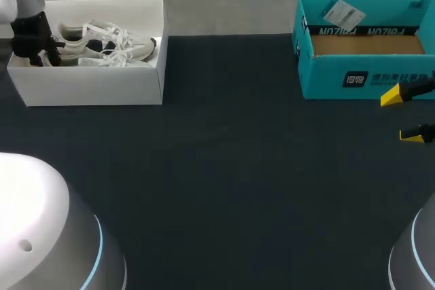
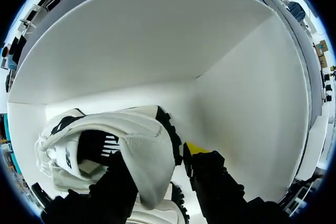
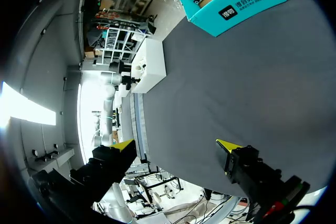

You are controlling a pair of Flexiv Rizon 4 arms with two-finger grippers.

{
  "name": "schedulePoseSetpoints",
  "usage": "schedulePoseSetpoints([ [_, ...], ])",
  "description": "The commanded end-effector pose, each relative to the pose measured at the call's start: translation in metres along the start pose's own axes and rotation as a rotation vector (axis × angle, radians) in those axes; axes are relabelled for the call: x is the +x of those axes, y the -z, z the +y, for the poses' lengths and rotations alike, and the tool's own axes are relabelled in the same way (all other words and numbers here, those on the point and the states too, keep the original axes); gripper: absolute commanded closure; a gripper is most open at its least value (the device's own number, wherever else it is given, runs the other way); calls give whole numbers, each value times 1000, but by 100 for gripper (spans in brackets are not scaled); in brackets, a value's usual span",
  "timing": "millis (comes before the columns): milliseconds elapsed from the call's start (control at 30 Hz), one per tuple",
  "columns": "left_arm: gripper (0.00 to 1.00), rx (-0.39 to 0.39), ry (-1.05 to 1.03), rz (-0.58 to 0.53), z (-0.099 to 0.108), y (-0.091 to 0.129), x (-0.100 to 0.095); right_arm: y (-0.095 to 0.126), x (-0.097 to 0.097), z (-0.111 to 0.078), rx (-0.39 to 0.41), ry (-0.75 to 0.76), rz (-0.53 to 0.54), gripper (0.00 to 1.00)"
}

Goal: Take the shoe out of the shoebox, open the shoe tongue, remove and reinsert the insole, then place the shoe into the shoebox

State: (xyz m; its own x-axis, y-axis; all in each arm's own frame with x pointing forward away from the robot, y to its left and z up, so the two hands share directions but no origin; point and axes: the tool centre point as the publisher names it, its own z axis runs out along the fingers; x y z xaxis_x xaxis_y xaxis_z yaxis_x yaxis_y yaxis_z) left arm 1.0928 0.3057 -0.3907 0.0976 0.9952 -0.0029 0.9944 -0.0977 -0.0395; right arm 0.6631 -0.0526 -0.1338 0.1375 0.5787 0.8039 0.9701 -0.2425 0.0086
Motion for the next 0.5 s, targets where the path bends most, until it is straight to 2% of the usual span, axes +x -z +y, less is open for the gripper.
schedulePoseSetpoints([
  [33,73,-4,2,11,-1,-2,-1,0,0,-2,-3,-1,-2,0],
  [100,85,-4,2,13,-2,-2,0,0,0,-2,-3,-1,-2,0],
  [133,96,-5,1,16,-2,-1,1,0,0,-2,-3,-1,-2,0],
  [167,100,-7,-4,19,-3,0,1,0,0,-2,-3,-1,-2,0],
  [433,100,-20,-43,22,-6,18,5,0,0,-2,-3,-1,-2,0],
  [500,100,-19,-50,21,-8,30,7,0,0,-2,-3,-1,-2,0],
])
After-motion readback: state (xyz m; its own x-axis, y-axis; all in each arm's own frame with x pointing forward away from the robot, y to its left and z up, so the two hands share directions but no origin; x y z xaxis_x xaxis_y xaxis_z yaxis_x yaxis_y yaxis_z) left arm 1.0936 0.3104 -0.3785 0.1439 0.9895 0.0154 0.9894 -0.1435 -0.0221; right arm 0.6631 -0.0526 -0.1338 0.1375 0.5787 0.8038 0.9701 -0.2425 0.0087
